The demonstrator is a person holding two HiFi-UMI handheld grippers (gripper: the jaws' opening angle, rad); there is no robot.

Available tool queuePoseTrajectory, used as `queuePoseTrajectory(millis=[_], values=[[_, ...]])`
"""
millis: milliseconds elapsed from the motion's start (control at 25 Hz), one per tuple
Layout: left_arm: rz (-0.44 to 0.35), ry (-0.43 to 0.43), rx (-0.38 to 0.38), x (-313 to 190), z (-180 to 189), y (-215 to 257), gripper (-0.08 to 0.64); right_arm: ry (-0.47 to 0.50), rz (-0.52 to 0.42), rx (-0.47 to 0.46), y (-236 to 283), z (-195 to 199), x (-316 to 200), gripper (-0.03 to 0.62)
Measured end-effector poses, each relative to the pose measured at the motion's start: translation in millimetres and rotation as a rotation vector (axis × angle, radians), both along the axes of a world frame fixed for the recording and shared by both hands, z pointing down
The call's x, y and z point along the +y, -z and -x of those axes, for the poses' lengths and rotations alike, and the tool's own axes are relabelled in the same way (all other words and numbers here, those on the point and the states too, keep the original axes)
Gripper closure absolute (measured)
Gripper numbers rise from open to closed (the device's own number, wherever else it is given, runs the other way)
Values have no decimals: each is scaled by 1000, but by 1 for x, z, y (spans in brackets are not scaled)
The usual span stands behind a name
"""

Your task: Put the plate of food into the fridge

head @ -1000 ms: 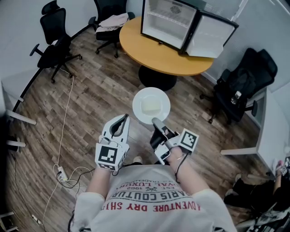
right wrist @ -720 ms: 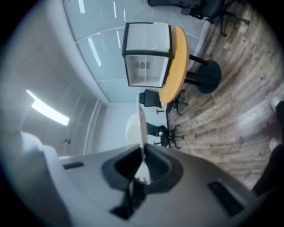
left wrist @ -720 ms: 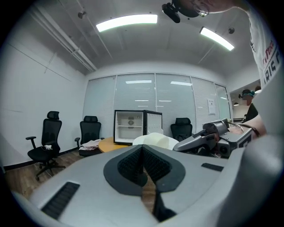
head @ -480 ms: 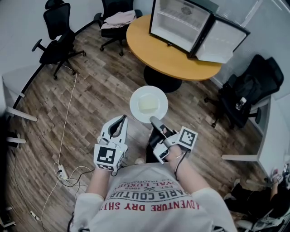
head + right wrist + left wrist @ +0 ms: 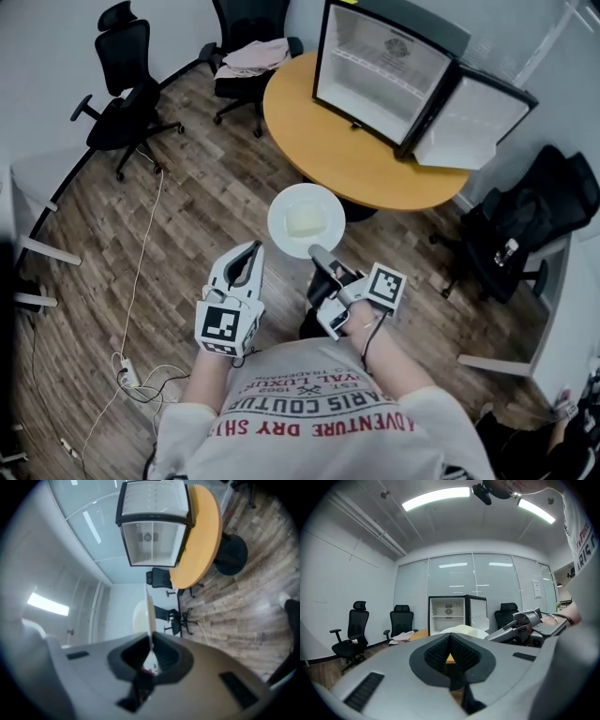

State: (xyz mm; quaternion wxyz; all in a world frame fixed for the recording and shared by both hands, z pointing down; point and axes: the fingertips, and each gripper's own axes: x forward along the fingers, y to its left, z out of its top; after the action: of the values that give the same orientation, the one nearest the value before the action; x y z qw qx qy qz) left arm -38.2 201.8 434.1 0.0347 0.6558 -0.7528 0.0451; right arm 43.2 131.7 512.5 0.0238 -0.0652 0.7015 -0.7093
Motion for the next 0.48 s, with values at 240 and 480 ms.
queuePoseTrajectory(millis=[240, 480], values=[[-19, 13, -3, -84, 21, 13, 534, 14, -11, -21, 13, 23, -82, 554], [-36, 16, 3, -156, 39, 17, 534, 7, -18, -17, 13, 35, -150, 554]])
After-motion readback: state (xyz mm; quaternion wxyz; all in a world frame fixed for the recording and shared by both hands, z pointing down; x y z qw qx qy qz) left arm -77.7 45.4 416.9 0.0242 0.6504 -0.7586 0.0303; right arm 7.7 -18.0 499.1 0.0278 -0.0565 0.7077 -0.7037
